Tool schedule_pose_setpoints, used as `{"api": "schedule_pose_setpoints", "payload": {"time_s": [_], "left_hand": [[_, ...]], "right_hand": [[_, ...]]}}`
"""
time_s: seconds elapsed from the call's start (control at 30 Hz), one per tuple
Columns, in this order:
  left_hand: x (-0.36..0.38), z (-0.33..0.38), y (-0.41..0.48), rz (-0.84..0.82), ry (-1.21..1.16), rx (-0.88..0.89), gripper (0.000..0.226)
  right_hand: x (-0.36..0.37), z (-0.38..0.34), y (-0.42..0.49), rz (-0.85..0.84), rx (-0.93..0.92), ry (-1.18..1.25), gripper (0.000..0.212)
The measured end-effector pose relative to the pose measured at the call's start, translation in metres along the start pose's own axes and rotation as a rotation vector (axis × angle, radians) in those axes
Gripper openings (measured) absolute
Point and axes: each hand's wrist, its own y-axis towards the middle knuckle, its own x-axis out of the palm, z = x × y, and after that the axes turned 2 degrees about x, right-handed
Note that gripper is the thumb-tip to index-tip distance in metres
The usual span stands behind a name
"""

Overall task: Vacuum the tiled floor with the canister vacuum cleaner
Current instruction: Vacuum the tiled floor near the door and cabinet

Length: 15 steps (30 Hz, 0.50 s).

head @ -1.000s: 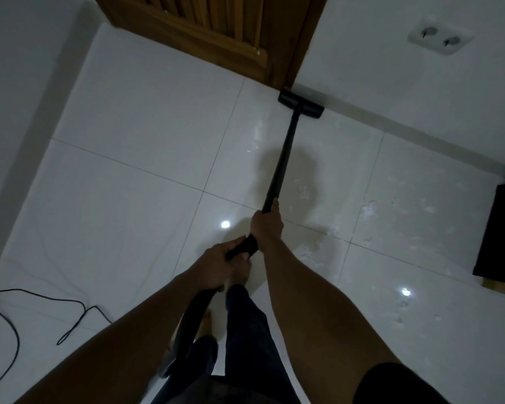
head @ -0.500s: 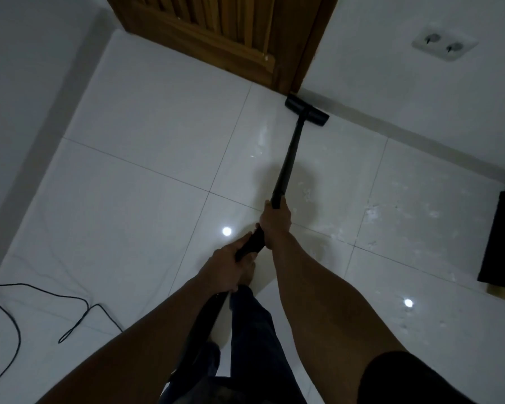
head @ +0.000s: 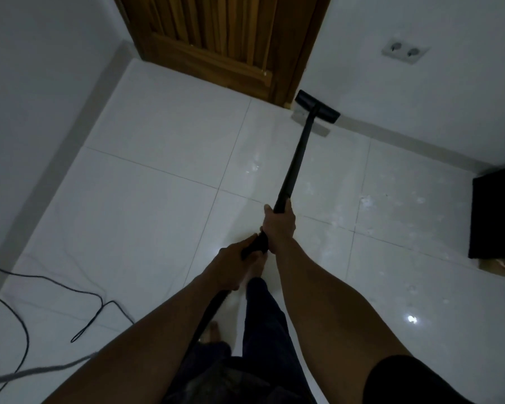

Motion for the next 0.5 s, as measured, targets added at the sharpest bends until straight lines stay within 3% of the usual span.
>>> {"api": "schedule_pose_setpoints", "payload": {"time_s": [0.5], "left_hand": [[0.105,-0.125,-0.218,-0.041,0.054,0.065,0.049]], "right_hand": [[-0.051,0.193,-0.198,0.003,-0.016,-0.022,0.066]]}}
